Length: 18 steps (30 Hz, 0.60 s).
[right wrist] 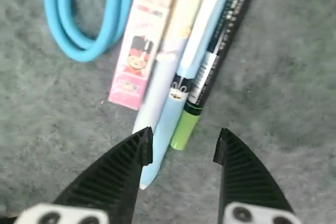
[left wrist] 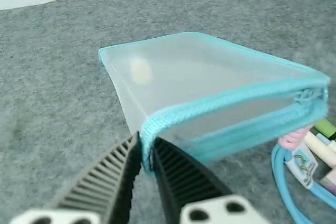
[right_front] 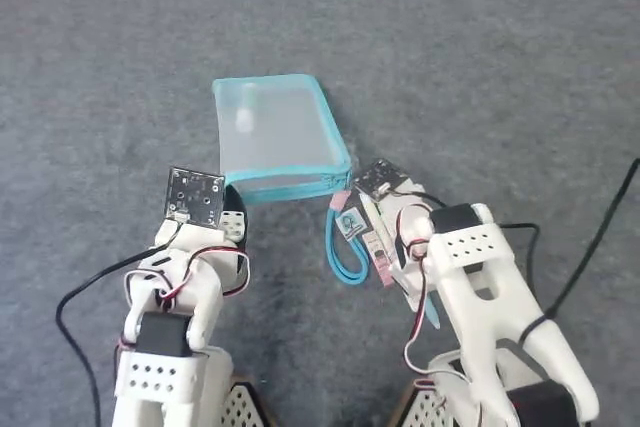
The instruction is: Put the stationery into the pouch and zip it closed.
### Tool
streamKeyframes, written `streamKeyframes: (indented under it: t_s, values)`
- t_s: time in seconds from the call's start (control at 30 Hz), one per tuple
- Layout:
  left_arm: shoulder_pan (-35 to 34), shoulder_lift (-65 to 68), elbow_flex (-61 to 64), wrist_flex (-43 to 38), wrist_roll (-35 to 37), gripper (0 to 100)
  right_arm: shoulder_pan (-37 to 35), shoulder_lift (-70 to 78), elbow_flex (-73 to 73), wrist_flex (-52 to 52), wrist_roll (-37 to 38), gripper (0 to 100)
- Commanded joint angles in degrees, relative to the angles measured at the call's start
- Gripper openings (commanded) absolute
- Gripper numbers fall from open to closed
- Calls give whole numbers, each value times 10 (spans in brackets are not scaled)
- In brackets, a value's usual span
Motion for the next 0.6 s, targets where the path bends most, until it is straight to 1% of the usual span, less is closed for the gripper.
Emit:
streamKeyframes:
  t_s: [0.0,0.23,0.57]
  values:
    - [-2,-11,-7,2,-1,11,18,-21,-1,-16,7,189]
    - [-2,-11,-7,2,-1,11,22,-21,-1,-17,6,188]
    - [0,-11,-7,2,-1,11,22,-21,19,-65,-12,188]
